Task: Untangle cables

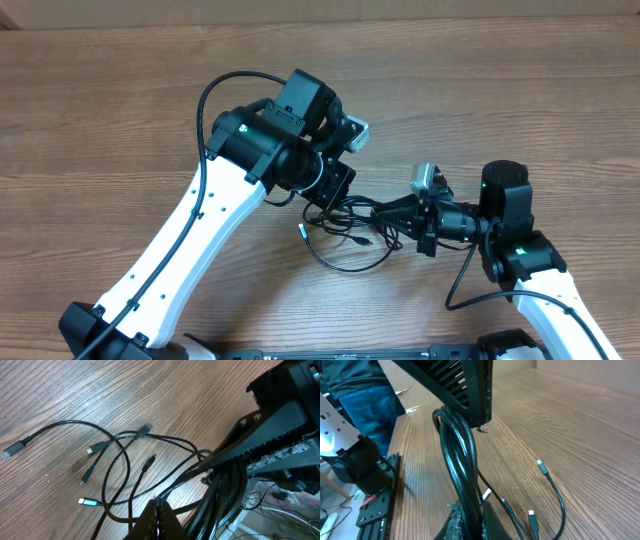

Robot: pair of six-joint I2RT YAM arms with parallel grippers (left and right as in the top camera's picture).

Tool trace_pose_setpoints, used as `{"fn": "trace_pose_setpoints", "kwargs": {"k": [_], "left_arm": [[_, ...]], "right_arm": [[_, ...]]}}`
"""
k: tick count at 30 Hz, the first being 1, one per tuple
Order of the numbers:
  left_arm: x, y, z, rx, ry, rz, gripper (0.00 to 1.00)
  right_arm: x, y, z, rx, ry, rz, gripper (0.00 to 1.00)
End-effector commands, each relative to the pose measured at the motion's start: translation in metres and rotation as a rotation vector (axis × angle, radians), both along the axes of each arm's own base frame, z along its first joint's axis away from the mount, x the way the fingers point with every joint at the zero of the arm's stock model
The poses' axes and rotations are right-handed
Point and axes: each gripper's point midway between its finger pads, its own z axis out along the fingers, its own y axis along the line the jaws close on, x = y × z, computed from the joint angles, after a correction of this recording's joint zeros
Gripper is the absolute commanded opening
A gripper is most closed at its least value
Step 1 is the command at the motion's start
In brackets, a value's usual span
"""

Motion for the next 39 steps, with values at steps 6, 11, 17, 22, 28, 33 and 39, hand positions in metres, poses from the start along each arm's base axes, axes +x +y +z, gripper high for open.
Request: {"fn": "trace_pose_setpoints", "kwargs": {"k": [6, 11, 17, 22, 28, 33, 39], "left_arm": [[0.008, 0.007, 0.029, -0.068, -0.028, 0.051, 0.04], [0.006, 0.008, 0.049, -0.107, -0.093, 0.049, 0.04], [-0.003, 0.014, 0.055, -0.1, -0.101, 0.047, 0.04], [-0.001, 0.019, 0.052, -0.071, -0.116, 0.047, 0.04], [0.012, 0.032, 0.047, 0.012, -0.177, 0.095, 0.04], [0.014, 0.032, 0.048, 0.007, -0.172, 0.12, 0.04], [0.009, 0.024, 0.05, -0.039, -0.128, 0.124, 0.04]], "right_arm": [[0.014, -0.003, 0.004, -0.024, -0.008, -0.074, 0.04], [0.024, -0.007, 0.001, -0.038, 0.03, -0.147, 0.04], [0.029, -0.006, 0.014, 0.017, 0.052, -0.167, 0.04], [0.015, 0.003, 0.031, 0.087, 0.024, -0.056, 0.04], [0.003, 0.007, 0.037, 0.116, 0.026, 0.021, 0.04], [-0.001, 0.009, 0.04, 0.127, 0.021, 0.048, 0.04], [-0.001, 0.009, 0.043, 0.132, -0.003, 0.053, 0.04]]}}
